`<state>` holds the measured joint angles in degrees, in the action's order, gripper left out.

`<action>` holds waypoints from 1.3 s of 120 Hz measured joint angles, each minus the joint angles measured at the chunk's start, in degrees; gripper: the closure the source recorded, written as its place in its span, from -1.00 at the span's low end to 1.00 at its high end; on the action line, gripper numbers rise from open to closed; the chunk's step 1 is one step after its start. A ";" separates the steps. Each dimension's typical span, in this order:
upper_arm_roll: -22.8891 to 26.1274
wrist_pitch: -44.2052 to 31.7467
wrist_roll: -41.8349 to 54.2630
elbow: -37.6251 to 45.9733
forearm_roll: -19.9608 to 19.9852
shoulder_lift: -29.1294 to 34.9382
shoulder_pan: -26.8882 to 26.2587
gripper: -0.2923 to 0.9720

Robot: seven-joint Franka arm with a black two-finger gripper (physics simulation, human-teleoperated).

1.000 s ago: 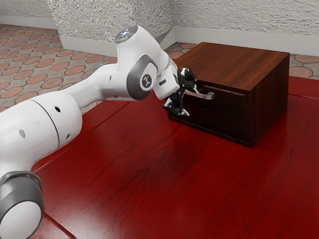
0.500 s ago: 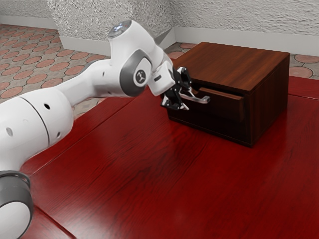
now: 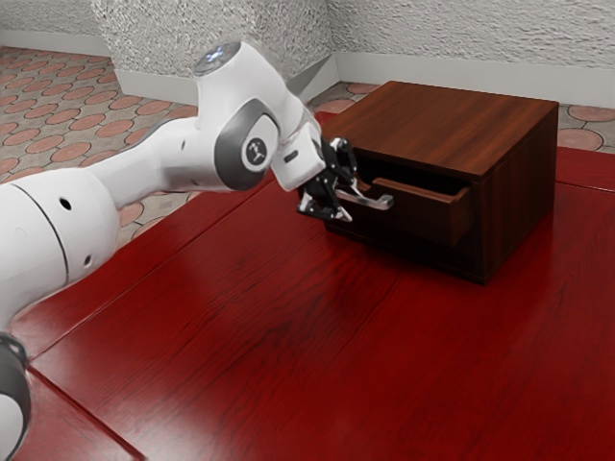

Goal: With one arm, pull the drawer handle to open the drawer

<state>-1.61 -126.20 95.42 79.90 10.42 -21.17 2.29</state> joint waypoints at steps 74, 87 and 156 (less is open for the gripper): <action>0.51 -2.58 -0.72 14.66 -0.28 11.48 1.44 0.30; 0.61 -3.20 -0.81 16.92 -0.28 12.82 1.42 0.27; 1.37 -6.99 -1.30 32.33 -0.20 25.73 2.21 0.33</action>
<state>-0.25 -133.18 94.11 112.23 10.22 4.56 4.50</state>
